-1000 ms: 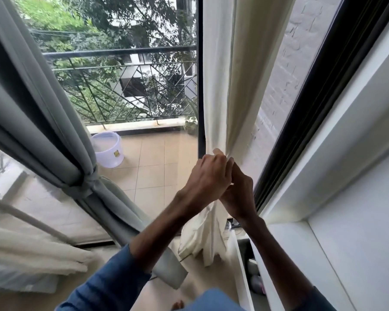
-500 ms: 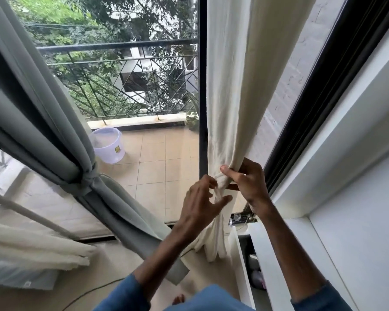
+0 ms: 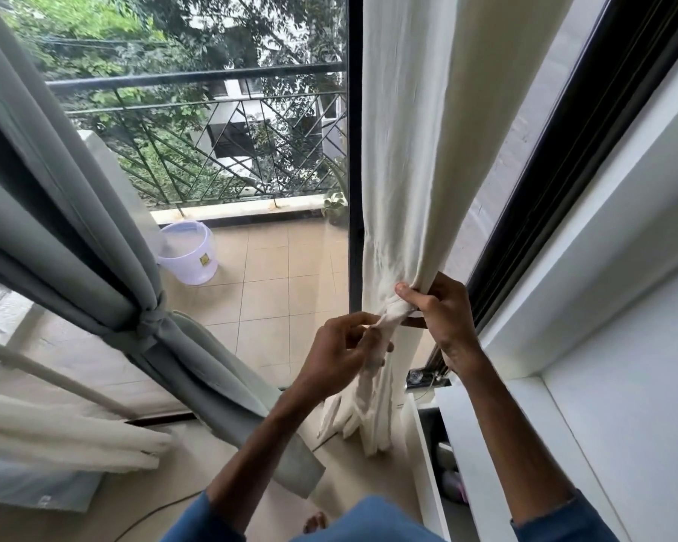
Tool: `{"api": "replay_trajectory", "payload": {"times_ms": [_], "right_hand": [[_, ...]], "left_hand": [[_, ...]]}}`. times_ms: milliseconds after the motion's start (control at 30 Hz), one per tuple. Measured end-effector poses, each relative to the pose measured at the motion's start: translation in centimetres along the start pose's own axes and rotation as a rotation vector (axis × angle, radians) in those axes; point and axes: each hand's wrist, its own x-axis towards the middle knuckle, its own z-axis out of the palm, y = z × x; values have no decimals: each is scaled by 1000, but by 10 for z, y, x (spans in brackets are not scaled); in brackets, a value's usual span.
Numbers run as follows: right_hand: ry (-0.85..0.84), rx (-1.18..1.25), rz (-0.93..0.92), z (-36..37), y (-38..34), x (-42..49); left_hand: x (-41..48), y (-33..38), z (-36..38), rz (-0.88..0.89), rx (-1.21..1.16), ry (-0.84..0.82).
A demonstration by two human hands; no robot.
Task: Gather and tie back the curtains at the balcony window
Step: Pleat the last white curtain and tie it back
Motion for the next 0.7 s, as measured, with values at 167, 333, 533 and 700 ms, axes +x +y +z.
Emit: {"api": "replay_trajectory", "payload": {"times_ms": [167, 333, 533, 700], "right_hand": [[-24, 23, 7, 3, -3, 0], [-47, 36, 26, 3, -7, 0], [-74, -4, 12, 0, -7, 1], [-104, -38, -19, 4, -4, -1]], "left_hand": [[2, -3, -2, -47, -39, -96], [7, -4, 5, -37, 10, -103], [20, -4, 0, 56, 129, 282], [40, 2, -5, 65, 163, 233]]}}
